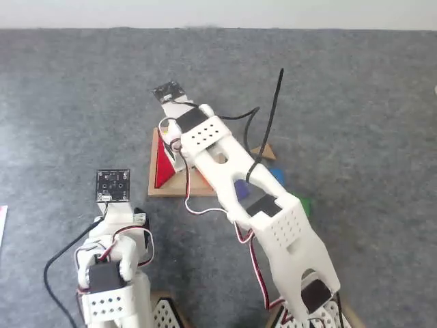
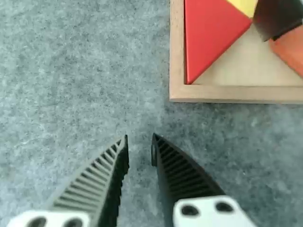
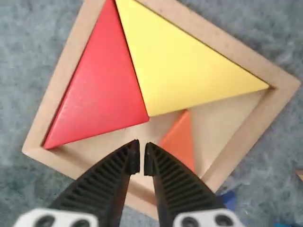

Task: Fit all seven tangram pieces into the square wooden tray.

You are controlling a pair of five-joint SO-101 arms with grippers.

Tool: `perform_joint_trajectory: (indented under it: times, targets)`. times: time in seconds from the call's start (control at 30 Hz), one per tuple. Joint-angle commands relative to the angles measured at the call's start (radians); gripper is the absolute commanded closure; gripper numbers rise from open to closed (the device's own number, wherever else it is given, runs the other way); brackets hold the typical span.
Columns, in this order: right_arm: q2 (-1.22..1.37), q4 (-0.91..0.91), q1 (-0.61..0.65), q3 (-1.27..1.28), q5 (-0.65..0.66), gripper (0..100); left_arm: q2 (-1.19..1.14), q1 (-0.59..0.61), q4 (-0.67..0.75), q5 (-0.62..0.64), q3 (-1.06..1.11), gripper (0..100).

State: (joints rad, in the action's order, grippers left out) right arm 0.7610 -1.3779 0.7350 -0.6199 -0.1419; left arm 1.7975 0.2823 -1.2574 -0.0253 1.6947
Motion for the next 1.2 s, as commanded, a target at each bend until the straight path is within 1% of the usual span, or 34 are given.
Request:
perform_joint_trajectory:
  times: [0.0,0.1,0.17,0.37,0.53,0.83,0.97,1.03,1.1,1.17]
  targets:
    - [-0.082,0.015,0.012,-0.031,0.025,96.5,0.020,-0.005,-0.005,0.000,-0.012,92]
    - [-0.051,0.031,0.039,-0.032,0.083,96.8,0.020,-0.005,-0.005,0.000,-0.012,92]
    - [-0.041,0.033,0.035,-0.038,0.089,96.8,0.020,-0.005,-0.005,0.000,-0.012,92]
    - [-0.008,0.076,-0.053,-0.038,0.089,96.8,0.020,-0.005,-0.005,0.000,-0.012,92]
    - [0.030,0.122,-0.099,-0.038,0.087,96.5,0.020,-0.005,-0.005,0.000,-0.012,92]
    - [0.018,0.117,-0.137,-0.040,0.086,96.8,0.020,-0.005,-0.005,0.000,-0.012,92]
    - [-0.001,0.133,-0.180,-0.040,0.084,96.8,0.020,-0.005,-0.005,0.000,-0.012,92]
    - [-0.013,0.116,-0.189,-0.038,0.066,96.8,0.020,-0.005,-0.005,0.000,-0.012,92]
    - [-0.047,0.059,-0.177,-0.048,0.060,96.9,0.020,-0.005,-0.005,0.000,-0.012,92]
    - [-0.108,-0.012,-0.133,-0.049,0.071,96.9,0.020,-0.005,-0.005,0.000,-0.012,92]
